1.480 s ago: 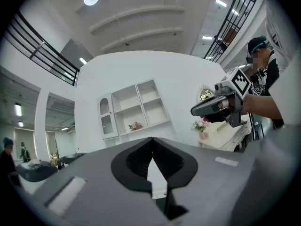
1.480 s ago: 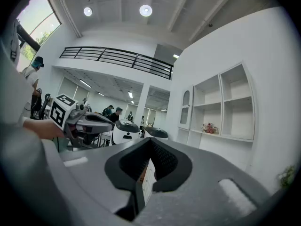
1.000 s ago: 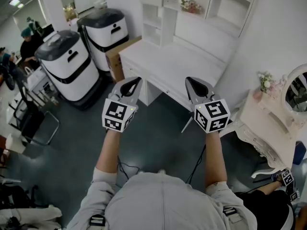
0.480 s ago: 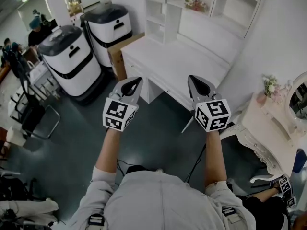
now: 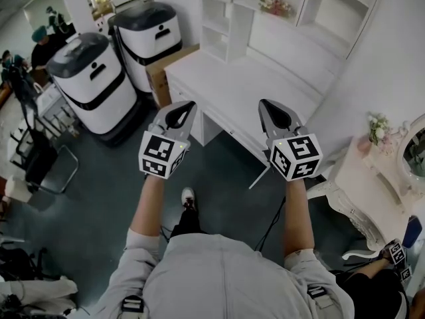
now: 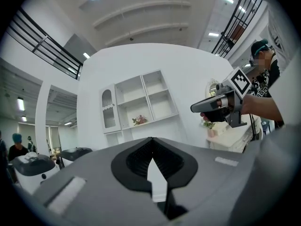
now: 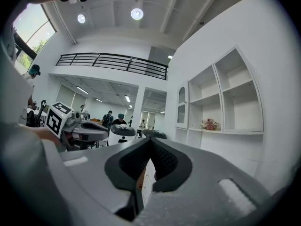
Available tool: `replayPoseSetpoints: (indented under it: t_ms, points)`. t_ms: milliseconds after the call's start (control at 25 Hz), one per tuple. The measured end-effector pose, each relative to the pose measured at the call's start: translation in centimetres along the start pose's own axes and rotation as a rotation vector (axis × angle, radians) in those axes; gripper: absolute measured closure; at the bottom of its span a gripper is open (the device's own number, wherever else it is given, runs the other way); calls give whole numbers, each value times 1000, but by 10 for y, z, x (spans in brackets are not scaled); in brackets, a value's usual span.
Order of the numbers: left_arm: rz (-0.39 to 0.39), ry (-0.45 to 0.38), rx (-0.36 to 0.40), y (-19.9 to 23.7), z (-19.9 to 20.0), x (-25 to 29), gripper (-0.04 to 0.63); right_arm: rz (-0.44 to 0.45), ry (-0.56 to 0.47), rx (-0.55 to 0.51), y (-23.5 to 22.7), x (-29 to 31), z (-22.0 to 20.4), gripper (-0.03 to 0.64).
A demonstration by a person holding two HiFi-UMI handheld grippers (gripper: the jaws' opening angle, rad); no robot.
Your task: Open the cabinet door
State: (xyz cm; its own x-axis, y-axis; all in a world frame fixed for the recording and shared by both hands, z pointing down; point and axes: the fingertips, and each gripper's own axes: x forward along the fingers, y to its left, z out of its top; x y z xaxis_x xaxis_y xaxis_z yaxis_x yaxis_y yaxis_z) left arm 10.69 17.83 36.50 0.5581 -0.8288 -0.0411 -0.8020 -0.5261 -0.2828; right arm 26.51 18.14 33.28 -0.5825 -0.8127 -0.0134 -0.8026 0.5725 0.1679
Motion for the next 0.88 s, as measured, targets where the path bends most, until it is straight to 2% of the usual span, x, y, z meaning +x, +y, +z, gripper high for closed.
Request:
replayPoseSetpoints:
  t_ms: [280,560,880]
  points:
    - [-11,-16,39,66,-20,64,578,-28,-1,4,-37,81,-5,617]
    - [-54,-48,73,154,-17,135,578,-65,-4,37,-72,181,7,616]
    - [-94,-58,58,230,-37,196,578,-106,4,31,-97,270,13,615]
